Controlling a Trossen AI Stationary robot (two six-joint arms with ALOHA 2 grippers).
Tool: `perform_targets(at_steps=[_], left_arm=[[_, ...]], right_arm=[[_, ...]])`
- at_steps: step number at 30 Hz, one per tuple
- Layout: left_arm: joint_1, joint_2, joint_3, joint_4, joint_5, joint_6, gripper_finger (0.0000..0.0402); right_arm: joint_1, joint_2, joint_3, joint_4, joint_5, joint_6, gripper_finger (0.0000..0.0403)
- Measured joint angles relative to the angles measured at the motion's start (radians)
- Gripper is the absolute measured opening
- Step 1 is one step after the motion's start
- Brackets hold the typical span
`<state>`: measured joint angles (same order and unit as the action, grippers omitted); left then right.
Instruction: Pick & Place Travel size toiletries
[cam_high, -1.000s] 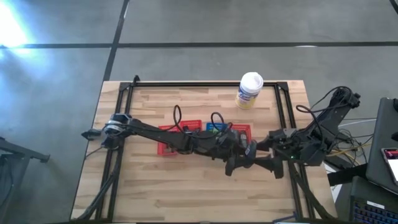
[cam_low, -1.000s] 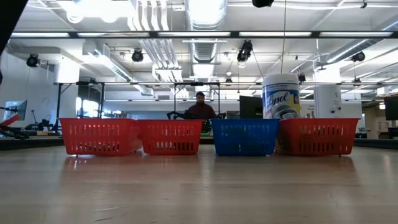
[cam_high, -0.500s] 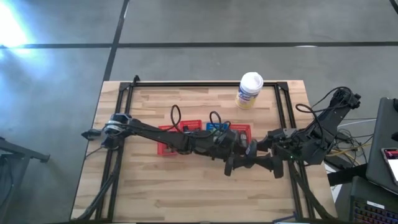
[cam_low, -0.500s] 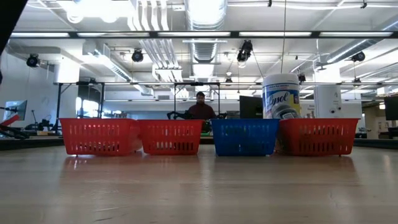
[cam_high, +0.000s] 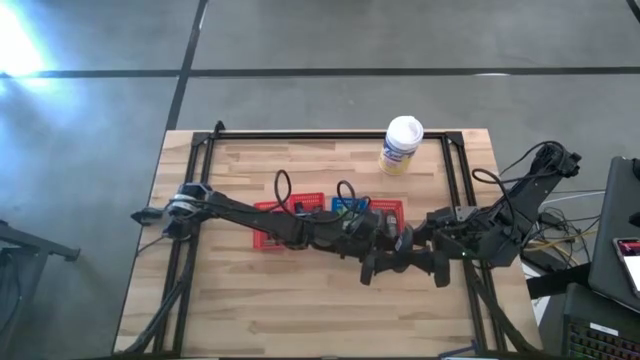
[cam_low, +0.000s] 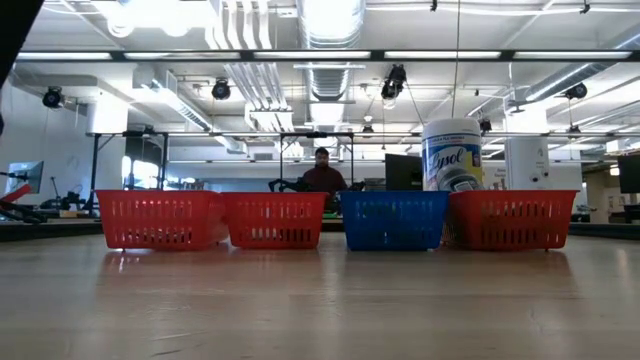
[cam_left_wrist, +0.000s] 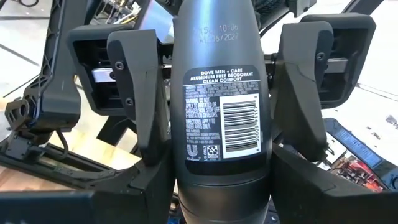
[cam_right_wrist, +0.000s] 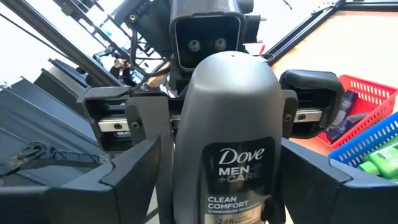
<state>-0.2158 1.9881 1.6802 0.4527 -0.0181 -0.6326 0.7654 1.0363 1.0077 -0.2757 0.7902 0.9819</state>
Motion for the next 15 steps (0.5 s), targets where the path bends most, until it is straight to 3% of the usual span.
perform_targets(at_steps=[12, 15], left_arm=[[-0.002, 0.001, 0.000, 0.007, -0.001, 0.023, 0.0213], [-0.002, 0.001, 0.000, 0.007, -0.005, 0.028, 0.0218]], right_arm=[[-0.001, 0.001, 0.000, 0.005, 0.013, 0.012, 0.0197], [-0.001, 0.001, 0.000, 0.004, 0.015, 0.009, 0.0191]])
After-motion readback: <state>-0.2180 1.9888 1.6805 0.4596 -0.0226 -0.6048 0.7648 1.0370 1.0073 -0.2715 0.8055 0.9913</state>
